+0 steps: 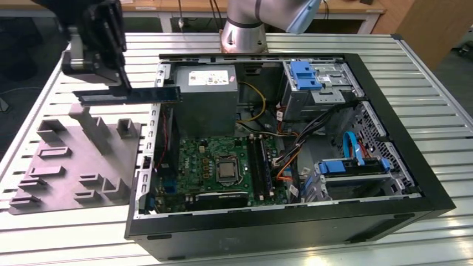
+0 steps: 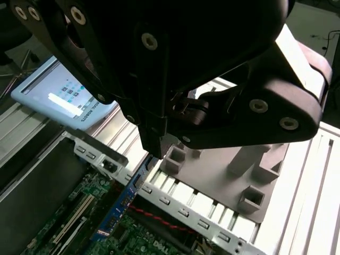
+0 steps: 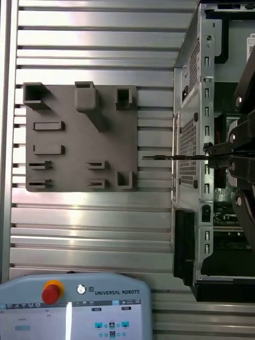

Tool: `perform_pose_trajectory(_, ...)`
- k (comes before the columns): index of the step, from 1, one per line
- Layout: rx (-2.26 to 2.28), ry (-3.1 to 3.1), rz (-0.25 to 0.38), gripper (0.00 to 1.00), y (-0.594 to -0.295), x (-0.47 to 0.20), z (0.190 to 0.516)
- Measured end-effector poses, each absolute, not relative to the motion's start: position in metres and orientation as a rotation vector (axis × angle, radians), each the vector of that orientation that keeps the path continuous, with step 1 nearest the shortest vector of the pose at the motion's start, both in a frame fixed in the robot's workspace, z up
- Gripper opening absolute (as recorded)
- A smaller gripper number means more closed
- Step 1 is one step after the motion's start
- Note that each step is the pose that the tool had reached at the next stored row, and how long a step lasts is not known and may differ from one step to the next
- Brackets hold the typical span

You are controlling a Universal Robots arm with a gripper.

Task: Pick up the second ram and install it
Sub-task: 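Pick up the second ram and move it above second insertion slot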

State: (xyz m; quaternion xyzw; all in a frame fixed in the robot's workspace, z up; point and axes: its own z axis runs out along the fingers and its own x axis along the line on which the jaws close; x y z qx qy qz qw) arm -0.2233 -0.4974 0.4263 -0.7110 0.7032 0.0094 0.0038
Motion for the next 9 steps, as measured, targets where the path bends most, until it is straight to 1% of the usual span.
perform_pose_trajectory(9, -2.228, 2.204, 0.03, 0.12, -0.497, -0.185, 0.426)
